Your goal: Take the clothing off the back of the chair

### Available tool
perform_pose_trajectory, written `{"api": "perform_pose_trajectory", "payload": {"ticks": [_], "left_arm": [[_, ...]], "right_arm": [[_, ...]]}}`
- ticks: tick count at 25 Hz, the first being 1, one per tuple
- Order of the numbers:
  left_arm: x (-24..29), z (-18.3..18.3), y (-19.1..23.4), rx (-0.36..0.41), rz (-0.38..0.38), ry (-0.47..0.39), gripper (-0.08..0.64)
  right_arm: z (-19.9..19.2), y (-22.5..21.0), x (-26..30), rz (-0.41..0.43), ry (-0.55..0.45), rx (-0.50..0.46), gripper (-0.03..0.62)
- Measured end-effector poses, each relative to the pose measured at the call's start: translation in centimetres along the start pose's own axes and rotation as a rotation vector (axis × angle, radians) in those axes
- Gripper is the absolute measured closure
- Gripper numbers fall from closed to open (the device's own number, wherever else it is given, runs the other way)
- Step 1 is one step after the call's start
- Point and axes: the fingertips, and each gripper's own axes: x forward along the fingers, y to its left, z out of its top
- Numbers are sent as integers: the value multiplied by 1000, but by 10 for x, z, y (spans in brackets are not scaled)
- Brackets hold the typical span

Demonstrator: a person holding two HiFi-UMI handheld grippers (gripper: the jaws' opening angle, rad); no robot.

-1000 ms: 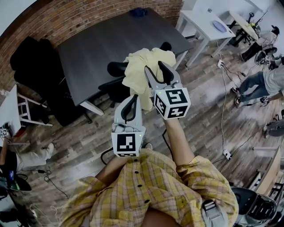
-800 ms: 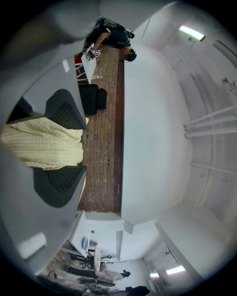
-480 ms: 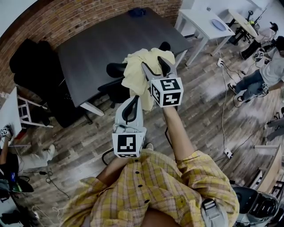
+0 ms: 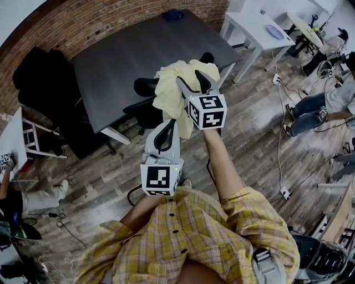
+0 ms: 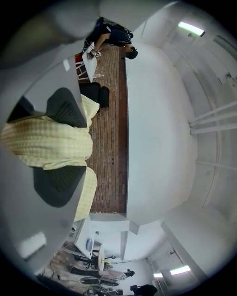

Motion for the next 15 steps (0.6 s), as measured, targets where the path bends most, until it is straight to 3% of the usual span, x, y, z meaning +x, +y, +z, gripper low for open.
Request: {"api": "perform_pose_trajectory", "payload": {"ticks": [7, 15], "left_arm": [[2, 3, -2, 10, 2, 4, 560], [-3, 2, 1, 7, 9, 1, 560]], "right_arm": [[3, -7, 0, -16, -15, 9, 405], [1, -6, -1, -15, -4, 21, 456]]}}
